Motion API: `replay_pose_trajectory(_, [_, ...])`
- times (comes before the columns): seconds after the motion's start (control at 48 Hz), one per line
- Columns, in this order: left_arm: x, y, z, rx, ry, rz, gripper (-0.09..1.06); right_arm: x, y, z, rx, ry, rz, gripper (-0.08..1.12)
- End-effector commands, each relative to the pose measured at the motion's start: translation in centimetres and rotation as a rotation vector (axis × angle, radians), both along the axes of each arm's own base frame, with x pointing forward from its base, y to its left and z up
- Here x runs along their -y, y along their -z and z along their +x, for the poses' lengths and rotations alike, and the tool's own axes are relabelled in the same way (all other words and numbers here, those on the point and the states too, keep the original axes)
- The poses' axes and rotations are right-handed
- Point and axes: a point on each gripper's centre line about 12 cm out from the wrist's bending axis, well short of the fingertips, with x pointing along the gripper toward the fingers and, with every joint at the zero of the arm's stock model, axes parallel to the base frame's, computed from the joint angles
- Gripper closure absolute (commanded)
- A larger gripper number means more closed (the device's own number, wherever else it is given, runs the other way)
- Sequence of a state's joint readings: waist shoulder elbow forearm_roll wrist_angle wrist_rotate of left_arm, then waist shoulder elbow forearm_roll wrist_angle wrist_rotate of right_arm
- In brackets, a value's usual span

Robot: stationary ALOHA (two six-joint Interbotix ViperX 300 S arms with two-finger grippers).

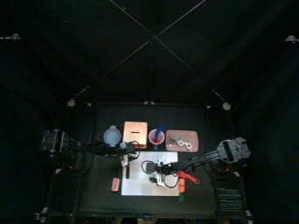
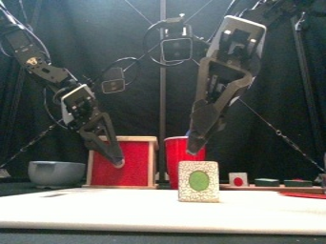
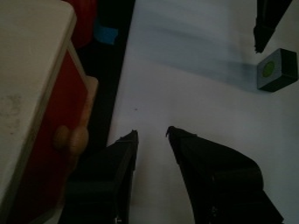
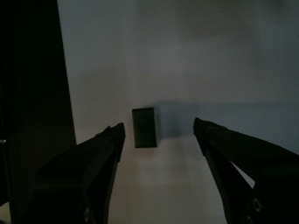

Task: Place sushi on board then cut the sushi with the knife then place the pieces on the plate
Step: Place the 4 sushi pieces on the plate

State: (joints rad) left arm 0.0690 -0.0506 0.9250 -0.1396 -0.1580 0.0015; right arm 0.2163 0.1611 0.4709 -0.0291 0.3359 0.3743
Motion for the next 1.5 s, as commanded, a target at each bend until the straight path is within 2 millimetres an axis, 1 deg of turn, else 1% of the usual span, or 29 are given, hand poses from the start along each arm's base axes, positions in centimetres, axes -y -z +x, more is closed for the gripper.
replay_pose_trajectory(0.021, [-0.1,-0.5,0.3,0.015,0.001,0.003,0.22,-0.5,-0.8,0.9,0.03,-0.005,0.008,0.11])
replay_pose_trajectory(0.104, [-0.1,-0.4,0.3,0.008,0.002,0.003,0.22,-0.6,0.1,1.0,0.01,-0.007,0.004,0.13])
replay_pose_trajectory(0.188, [-0.1,-0.4,0.3,0.007,0.004,0.004,0.22,-0.6,0.6,1.0,-0.001,-0.009,-0.001,0.18])
replay_pose_trajectory(0.333, [0.0,-0.4,0.3,0.006,0.001,-0.001,0.22,-0.4,0.7,1.1,-0.001,-0.007,-0.005,0.35])
replay_pose_trajectory(0.375, [0.0,-0.4,0.3,0.008,-0.001,-0.003,0.22,-0.3,0.5,1.0,0.001,-0.006,-0.004,0.42])
replay_pose_trajectory(0.458, [0.0,-0.5,0.4,0.011,-0.003,-0.005,0.22,-0.2,0.0,0.7,-0.003,-0.006,-0.007,0.5])
replay_pose_trajectory(0.542, [0.0,-0.5,0.4,0.013,-0.005,-0.005,0.22,0.1,-1.0,-0.2,-0.018,-0.008,-0.017,0.51])
replay_pose_trajectory(0.604, [0.0,-0.6,0.5,0.016,-0.002,-0.004,0.22,0.7,-1.9,-1.0,-0.025,-0.002,-0.028,0.51])
replay_pose_trajectory(0.729, [0.0,-0.7,0.6,0.016,0.0,-0.002,0.22,3.1,-3.6,-2.6,-0.041,0.041,-0.048,0.51])
replay_pose_trajectory(0.75, [0.1,-0.7,0.6,0.019,0.002,-0.002,0.22,3.7,-4.0,-3.2,-0.048,0.056,-0.049,0.51])
replay_pose_trajectory(0.854, [0.1,-0.8,0.7,0.022,-0.001,-0.004,0.22,5.6,-5.1,-5.1,-0.066,0.101,-0.052,0.51])
replay_pose_trajectory(0.938, [0.1,-0.9,0.7,0.025,-0.002,-0.004,0.22,6.8,-5.7,-6.8,-0.081,0.13,-0.06,0.51])
replay_pose_trajectory(1.0, [0.0,-0.9,0.8,0.028,-0.002,-0.004,0.22,8.2,-6.0,-8.1,-0.087,0.166,-0.066,0.51])
replay_pose_trajectory(1.021, [0.0,-0.9,0.8,0.028,-0.002,-0.004,0.22,9.0,-6.1,-8.7,-0.092,0.188,-0.07,0.51])
replay_pose_trajectory(1.104, [0.0,-1.0,0.9,0.031,0.0,-0.002,0.22,11.1,-6.3,-10.4,-0.099,0.255,-0.071,0.51])
replay_pose_trajectory(1.312, [0.0,-1.1,1.0,0.032,0.004,0.002,0.22,16.8,-6.0,-15.2,-0.126,0.45,-0.1,0.51])
replay_pose_trajectory(1.417, [0.0,-1.5,1.2,0.048,0.0,0.0,0.22,19.9,-4.9,-17.3,-0.156,0.536,-0.162,0.51])
replay_pose_trajectory(1.5, [0.0,-1.7,1.5,0.055,0.001,0.001,0.22,21.7,-3.7,-18.7,-0.201,0.586,-0.19,0.51])
